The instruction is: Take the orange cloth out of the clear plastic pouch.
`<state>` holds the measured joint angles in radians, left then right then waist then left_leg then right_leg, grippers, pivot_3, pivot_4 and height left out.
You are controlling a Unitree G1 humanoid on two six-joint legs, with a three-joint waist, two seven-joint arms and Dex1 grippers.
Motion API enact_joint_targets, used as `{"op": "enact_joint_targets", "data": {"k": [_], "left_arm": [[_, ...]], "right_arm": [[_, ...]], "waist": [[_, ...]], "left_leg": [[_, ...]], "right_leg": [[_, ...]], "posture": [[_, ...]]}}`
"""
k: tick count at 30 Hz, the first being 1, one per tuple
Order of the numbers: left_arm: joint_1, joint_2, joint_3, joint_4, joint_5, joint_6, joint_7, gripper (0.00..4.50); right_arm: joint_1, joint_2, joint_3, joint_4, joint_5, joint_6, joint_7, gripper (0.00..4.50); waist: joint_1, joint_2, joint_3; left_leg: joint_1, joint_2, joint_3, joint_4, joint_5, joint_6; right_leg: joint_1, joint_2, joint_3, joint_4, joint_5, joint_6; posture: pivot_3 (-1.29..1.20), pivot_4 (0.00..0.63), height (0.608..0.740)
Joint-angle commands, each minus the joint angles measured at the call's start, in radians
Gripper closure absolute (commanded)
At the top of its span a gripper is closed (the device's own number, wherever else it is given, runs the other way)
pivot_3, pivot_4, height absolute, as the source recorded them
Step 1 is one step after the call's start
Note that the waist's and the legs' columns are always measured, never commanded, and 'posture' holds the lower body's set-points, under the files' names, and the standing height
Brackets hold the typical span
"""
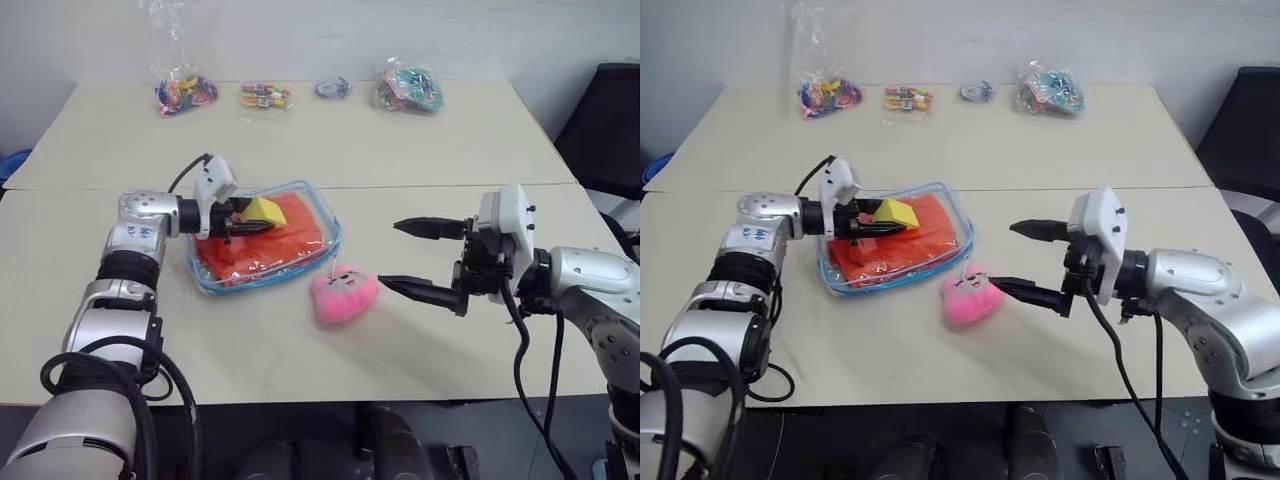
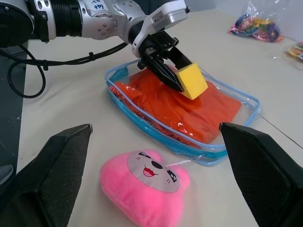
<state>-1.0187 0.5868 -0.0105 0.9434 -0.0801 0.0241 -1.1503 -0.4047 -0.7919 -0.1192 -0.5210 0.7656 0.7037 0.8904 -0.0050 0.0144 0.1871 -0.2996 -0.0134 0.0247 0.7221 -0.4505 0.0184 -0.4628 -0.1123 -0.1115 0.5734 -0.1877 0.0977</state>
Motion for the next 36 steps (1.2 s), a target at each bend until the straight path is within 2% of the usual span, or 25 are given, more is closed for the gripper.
{"op": "enact_joint_targets", "data": {"k": [1, 5, 9, 11, 15, 21, 28, 33, 36], "left_arm": [[0.133, 0.084, 0.107, -0.253, -0.046, 0.122, 0.123, 2.21], [0.371, 0.152, 0.272, -0.594, -0.084, 0.335, 0.311, 2.21], [0.738, 0.181, 0.577, -0.914, -0.078, 0.503, 0.476, 2.21], [0.852, 0.166, 0.687, -0.995, -0.076, 0.545, 0.539, 2.21], [0.990, 0.131, 0.852, -1.015, -0.080, 0.565, 0.656, 2.21], [1.048, 0.075, 0.890, -0.997, -0.120, 0.532, 0.710, 2.21], [1.037, 0.067, 0.880, -0.956, -0.163, 0.484, 0.742, 0.01], [1.141, 0.115, 0.961, -1.031, -0.199, 0.477, 0.696, 0.01], [1.178, 0.179, 0.990, -1.139, -0.276, 0.480, 0.588, 0.01]], "right_arm": [[-0.051, 0.001, 0.031, 0.016, -0.001, -0.031, 0.057, 0.00], [-0.110, 0.013, 0.077, 0.051, 0.003, -0.044, 0.124, 0.00], [-0.173, 0.035, 0.130, 0.098, 0.004, -0.061, 0.206, 0.00], [-0.190, 0.044, 0.152, 0.121, -0.009, -0.072, 0.235, 0.00], [-0.228, 0.071, 0.188, 0.175, -0.039, -0.097, 0.274, 0.00], [-0.257, 0.098, 0.210, 0.217, -0.062, -0.113, 0.306, 0.00], [-0.253, 0.106, 0.207, 0.224, -0.074, -0.109, 0.307, 0.00], [-0.237, 0.083, 0.181, 0.229, -0.078, -0.106, 0.297, 0.00], [-0.223, 0.061, 0.168, 0.241, -0.091, -0.114, 0.302, 0.00]], "waist": [[-0.007, 0.000, 0.000], [-0.022, 0.000, 0.000], [-0.024, 0.000, 0.000], [-0.022, 0.000, 0.000], [0.005, -0.001, 0.000], [0.030, -0.002, -0.001], [0.019, -0.003, -0.001], [-0.001, -0.003, -0.001], [-0.001, -0.005, -0.001]], "left_leg": [[0.000, 0.000, 0.000, 0.000, 0.000, 0.000], [-0.001, 0.001, -0.001, 0.000, 0.000, 0.000], [0.000, 0.003, -0.009, 0.000, -0.001, -0.001], [0.000, 0.008, -0.010, 0.000, -0.001, -0.002], [0.000, 0.007, -0.012, 0.000, -0.001, -0.003], [-0.001, 0.007, -0.014, 0.001, -0.002, -0.003], [-0.001, 0.007, -0.013, 0.000, -0.002, -0.004], [0.000, 0.008, -0.013, 0.000, -0.002, -0.004], [-0.001, 0.009, -0.012, -0.001, -0.003, -0.005]], "right_leg": [[0.000, 0.000, 0.000, 0.000, 0.000, 0.000], [-0.002, 0.000, 0.000, 0.000, 0.000, 0.000], [-0.002, -0.001, 0.001, 0.000, 0.000, 0.000], [-0.002, -0.001, 0.001, -0.001, 0.000, 0.000], [0.000, -0.002, -0.001, -0.001, 0.000, -0.001], [0.000, -0.002, -0.002, -0.002, 0.000, -0.001], [0.000, -0.001, -0.003, -0.002, -0.001, -0.001], [0.000, -0.001, -0.003, -0.002, -0.001, -0.002], [-0.001, 0.001, -0.004, -0.002, -0.002, -0.003]], "posture": [[0.00, 0.150, 0.740], [0.00, 0.150, 0.740], [0.00, 0.150, 0.740], [0.00, 0.150, 0.740], [0.00, 0.150, 0.740], [0.00, 0.150, 0.740], [0.00, 0.150, 0.740], [0.00, 0.150, 0.740], [0.00, 0.150, 0.740]]}}
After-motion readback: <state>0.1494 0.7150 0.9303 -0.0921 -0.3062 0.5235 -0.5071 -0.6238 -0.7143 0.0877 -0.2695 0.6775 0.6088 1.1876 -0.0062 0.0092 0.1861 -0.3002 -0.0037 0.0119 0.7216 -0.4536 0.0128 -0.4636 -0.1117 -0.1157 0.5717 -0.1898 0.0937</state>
